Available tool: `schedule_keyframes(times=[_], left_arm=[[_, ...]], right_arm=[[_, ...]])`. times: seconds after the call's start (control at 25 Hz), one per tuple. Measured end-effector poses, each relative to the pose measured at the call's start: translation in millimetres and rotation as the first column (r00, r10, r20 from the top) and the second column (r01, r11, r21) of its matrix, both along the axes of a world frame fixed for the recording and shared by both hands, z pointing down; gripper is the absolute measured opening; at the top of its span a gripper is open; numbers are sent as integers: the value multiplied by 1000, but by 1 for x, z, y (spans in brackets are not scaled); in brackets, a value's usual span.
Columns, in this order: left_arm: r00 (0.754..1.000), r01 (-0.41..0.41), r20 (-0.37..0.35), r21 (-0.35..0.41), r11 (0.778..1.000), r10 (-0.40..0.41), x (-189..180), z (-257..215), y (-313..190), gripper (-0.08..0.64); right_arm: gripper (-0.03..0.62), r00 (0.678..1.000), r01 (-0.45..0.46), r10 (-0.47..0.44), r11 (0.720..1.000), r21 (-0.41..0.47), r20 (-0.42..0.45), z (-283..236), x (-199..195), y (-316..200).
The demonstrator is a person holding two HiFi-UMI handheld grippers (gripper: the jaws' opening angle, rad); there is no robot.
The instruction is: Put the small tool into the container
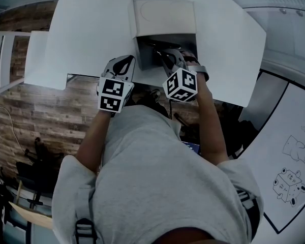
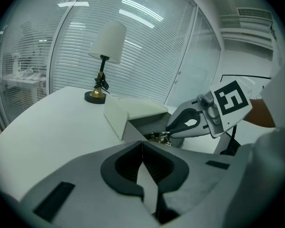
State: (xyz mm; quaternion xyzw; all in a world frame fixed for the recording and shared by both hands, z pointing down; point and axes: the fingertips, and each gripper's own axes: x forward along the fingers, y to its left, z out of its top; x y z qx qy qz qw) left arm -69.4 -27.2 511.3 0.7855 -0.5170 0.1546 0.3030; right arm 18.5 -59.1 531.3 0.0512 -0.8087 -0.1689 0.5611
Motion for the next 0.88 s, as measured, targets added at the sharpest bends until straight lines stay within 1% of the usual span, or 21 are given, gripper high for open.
schedule_keyframes(times=[0.08,0.16,0.24,0.4,0.48,0.52,0.56,0.6,0.64,0.72,0.8,0.88], left_arm=[[1000,-1,3,-2,1000,1,2,0,2,25],[1000,-1,8,0,1000,1,4,-2,3,25],[1000,5,12,5,1000,-5,4,-5,4,25],[1000,19,19,19,1000,-20,8,-12,6,25],[999,24,21,27,999,-25,12,-16,6,25],[999,27,22,30,999,-27,14,-18,7,25],[999,29,24,32,999,-29,17,-20,7,25],[999,31,26,33,999,-31,20,-21,7,25],[999,32,28,33,999,-33,24,-22,8,25],[999,35,34,33,999,-36,31,-25,11,25],[998,42,40,36,998,-44,38,-30,15,25],[997,53,47,40,998,-55,46,-35,19,25]], right_arm=[[46,1000,-27,27,999,-39,-4,1,3,2],[100,999,-50,50,997,-60,-6,-2,5,3],[121,998,-65,66,995,-76,13,-7,6,5],[121,993,-89,95,992,-87,68,-17,9,11],[120,986,-123,132,989,-87,98,-22,14,13],[111,980,-150,160,985,-88,116,-25,17,13],[85,971,-182,194,979,-91,139,-29,20,13],[59,959,-218,232,971,-98,165,-32,24,13],[49,943,-254,272,961,-113,192,-36,28,13],[40,900,-325,360,930,-172,246,-42,34,16],[32,839,-392,458,884,-256,295,-48,41,20],[29,770,-450,549,829,-333,326,-54,52,25]])
